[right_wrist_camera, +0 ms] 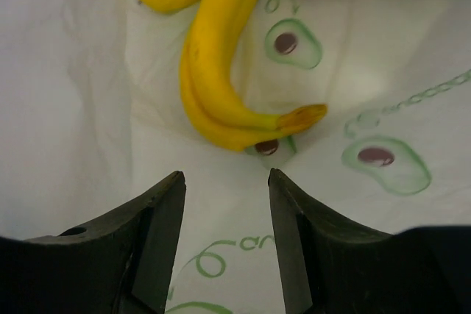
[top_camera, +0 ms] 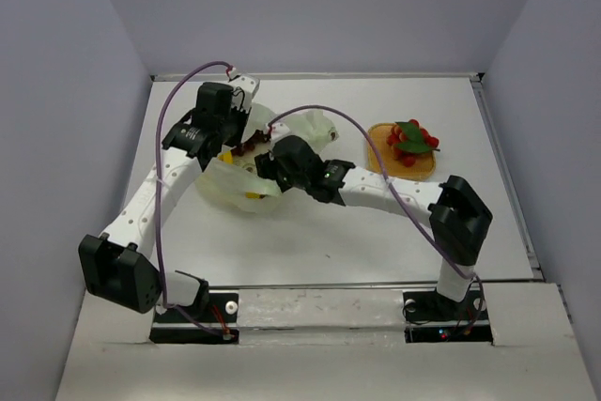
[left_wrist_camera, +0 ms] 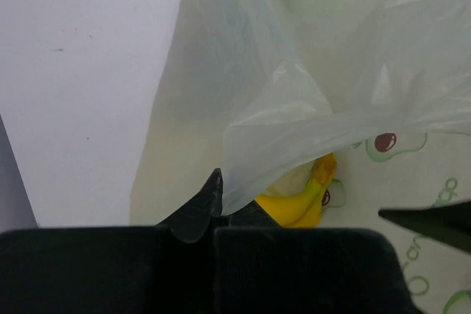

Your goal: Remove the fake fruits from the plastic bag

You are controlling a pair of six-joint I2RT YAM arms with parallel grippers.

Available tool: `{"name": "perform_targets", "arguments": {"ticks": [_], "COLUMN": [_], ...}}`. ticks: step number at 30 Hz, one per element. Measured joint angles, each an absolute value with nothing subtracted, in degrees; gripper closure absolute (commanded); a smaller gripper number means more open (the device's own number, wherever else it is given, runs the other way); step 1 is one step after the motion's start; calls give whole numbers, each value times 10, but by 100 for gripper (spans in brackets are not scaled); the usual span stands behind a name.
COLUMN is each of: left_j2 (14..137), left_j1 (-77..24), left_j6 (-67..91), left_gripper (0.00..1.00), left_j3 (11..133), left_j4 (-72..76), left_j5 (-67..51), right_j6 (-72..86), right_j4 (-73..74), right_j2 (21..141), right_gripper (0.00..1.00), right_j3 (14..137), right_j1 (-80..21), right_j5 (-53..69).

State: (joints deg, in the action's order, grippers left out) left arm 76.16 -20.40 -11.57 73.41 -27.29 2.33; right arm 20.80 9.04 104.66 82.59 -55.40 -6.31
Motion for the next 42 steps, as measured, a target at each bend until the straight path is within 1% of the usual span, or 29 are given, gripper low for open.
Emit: {"name": "perform_targets", "arguments": {"ticks": [2, 3, 4, 5, 8, 12, 20, 24, 29, 31, 32, 34, 36, 38, 42], "left_j2": [773, 778, 779, 780, 780, 769, 707, 706, 719, 726, 730, 734, 741, 747, 756], "left_j1": [-204, -204, -204, -203, -201, -201, -201, -199, -194, -194, -194, -194, -189, -185, -176], "left_j6": [-108, -103, -101, -99, -93, -91, -105, -109, -102, -96, -93, -92, -90, -90, -89], "left_gripper": [100, 100, 100, 100, 100, 100, 100, 100, 100, 100, 100, 100, 100, 100, 100], "left_j3": [749, 753, 754, 754, 754, 736, 661, 660, 679, 687, 688, 688, 688, 688, 689], "left_j4": [-272, -270, -268, -269, -269, -260, -261, -255, -258, -255, -253, -255, -254, -254, -253], "left_j5": [38, 45, 50, 53, 58, 43, -11, -12, -6, -6, -6, 6, 23, 38, 56], "right_j6": [205, 206, 206, 207, 215, 225, 217, 191, 179, 169, 162, 154, 145, 139, 134], "right_j4": [77, 71, 68, 67, 68, 66, 66, 64, 60, 64, 67, 70, 71, 70, 60], "right_j2": [1040, 1034, 1026, 1017, 994, 994, 1054, 1084, 1151, 1182, 1206, 1233, 1254, 1274, 1305], "right_gripper": [37, 35, 31, 29, 28, 25, 26, 26, 25, 23, 19, 14, 11, 8, 7], "right_j3": [792, 774, 751, 730, 688, 690, 823, 880, 909, 919, 932, 949, 970, 993, 1023], "right_j1": [-583, -596, -612, -625, -646, -641, -603, -587, -573, -569, -566, -563, -562, -561, -556], "right_j5": [-80, -87, -94, -102, -115, -139, -168, -148, -114, -103, -89, -69, -43, -27, -10]}}
